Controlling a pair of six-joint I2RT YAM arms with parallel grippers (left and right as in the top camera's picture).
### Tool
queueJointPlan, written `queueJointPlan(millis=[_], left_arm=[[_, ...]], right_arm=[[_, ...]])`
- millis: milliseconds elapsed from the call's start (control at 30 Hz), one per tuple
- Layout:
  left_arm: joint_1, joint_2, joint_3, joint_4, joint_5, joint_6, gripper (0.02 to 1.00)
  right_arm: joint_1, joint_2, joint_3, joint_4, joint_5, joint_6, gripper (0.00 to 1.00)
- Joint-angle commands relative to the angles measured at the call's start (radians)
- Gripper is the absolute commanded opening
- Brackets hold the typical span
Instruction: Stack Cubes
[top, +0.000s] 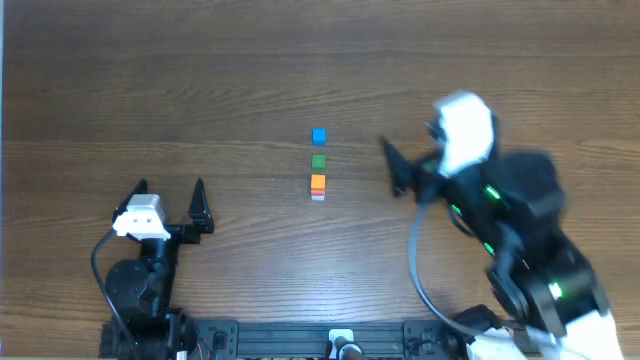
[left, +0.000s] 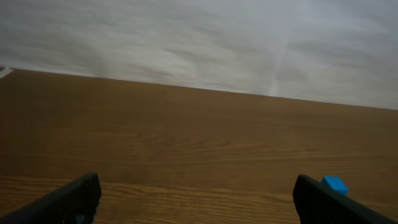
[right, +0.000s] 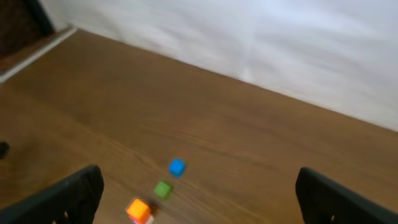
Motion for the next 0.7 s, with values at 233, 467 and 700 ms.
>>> queueJointPlan(millis=[233, 467, 700], left_arm=[[0.005, -0.008, -0.010, 0.002, 0.006, 0.018, 1.000], [0.005, -0.008, -0.010, 0.002, 0.006, 0.018, 1.000], [0.005, -0.008, -0.010, 0.002, 0.006, 0.018, 0.998]], right_arm=[[0.208, 0.484, 0.373, -0.208, 0.193, 0.385, 0.993], [0.208, 0.743, 0.398, -0.240, 0.069, 0.497, 0.993], [0.210, 0.930, 0.397, -0.262, -0.027, 0.514, 0.991]])
